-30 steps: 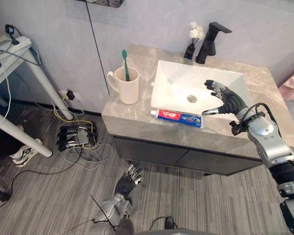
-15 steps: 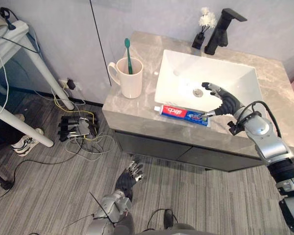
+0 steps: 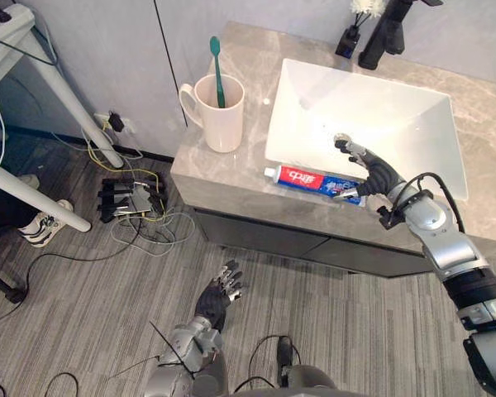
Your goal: Organize washtable
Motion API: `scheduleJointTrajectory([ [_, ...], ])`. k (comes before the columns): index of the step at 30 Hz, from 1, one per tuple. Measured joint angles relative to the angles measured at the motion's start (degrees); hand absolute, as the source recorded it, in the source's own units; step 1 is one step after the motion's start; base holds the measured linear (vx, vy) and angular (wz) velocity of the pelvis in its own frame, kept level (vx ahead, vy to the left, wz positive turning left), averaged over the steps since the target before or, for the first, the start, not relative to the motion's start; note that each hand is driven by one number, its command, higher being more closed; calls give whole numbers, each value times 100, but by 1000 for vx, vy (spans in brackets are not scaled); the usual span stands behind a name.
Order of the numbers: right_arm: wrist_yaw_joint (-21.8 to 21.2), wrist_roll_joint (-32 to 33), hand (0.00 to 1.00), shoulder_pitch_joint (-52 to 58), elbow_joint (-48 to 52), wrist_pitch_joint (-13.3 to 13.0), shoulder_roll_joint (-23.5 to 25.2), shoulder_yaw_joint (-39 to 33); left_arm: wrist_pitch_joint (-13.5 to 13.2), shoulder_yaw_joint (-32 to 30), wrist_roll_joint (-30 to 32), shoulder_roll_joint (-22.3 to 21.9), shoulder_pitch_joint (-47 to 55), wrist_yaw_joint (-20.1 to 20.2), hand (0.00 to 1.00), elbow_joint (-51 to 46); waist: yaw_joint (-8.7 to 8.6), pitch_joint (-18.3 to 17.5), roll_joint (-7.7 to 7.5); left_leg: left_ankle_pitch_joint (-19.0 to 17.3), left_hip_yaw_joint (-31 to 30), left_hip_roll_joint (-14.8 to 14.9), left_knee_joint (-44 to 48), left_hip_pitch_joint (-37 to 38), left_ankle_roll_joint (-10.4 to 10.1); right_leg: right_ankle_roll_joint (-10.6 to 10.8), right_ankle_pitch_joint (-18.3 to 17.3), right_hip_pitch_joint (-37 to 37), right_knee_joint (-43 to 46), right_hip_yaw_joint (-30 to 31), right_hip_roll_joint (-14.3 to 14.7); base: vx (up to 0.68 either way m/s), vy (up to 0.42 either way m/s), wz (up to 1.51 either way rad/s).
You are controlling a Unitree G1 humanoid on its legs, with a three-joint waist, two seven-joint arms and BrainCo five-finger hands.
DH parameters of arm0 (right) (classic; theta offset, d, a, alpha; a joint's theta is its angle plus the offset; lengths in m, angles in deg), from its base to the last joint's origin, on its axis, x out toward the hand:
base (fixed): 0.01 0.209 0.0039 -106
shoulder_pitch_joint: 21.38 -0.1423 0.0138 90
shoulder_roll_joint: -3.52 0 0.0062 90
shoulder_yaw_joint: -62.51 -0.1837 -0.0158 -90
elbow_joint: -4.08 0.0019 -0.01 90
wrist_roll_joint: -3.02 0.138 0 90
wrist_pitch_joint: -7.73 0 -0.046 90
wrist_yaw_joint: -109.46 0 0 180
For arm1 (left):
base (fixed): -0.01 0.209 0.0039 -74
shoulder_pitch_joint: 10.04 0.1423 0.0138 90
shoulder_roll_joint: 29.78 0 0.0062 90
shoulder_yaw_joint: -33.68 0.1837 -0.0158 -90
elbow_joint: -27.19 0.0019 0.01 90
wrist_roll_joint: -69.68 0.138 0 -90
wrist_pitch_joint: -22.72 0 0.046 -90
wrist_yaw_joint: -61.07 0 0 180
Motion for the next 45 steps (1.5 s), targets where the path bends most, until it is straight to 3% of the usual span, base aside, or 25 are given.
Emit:
scheduleJointTrajectory([
  [15,86,-328,100,-328,-27,40,-5,136,-2,-3,1,63,-91,0,0,-18,25,3,0,2,32,-4,8,54,0,-5,2,89,-24,-32,-11,19,-7,-1],
  [19,68,-375,100,-328,-48,118,-57,163,-2,-59,0,145,-122,0,0,-250,142,1,2,-4,79,56,4,191,-1,-84,53,180,-12,-46,6,-29,-3,-7],
  [22,-88,-367,100,-300,-44,128,-59,238,-1,-70,-30,225,-228,-3,0,-270,137,-3,14,-6,75,68,-4,314,-4,-84,53,299,-14,-49,15,-58,-8,-3],
  [28,-173,-271,100,-291,248,165,5,55,-4,-295,-590,339,-670,-35,0,-871,100,-122,262,-59,44,72,-32,426,-47,-82,52,364,-2,-96,24,-78,5,1],
  [37,-39,126,100,407,1533,174,1385,-832,21,-26,-1996,312,-1484,-385,0,-1464,-35,-489,342,17,29,-32,7,676,-36,-42,23,647,-34,-159,-2,34,-14,2],
  [42,2,133,100,882,1851,211,1939,-917,25,29,-2256,297,-1615,-395,0,-1496,-189,-623,445,-3,17,-57,-35,728,-53,-15,-46,648,77,-186,-28,-48,9,3],
  [45,3,134,100,1084,2048,224,2035,-919,72,155,-2349,294,-1623,-410,0,-1496,-200,-679,485,-13,19,-56,-35,728,-68,-50,-67,648,77,-191,-27,-53,7,1],
])
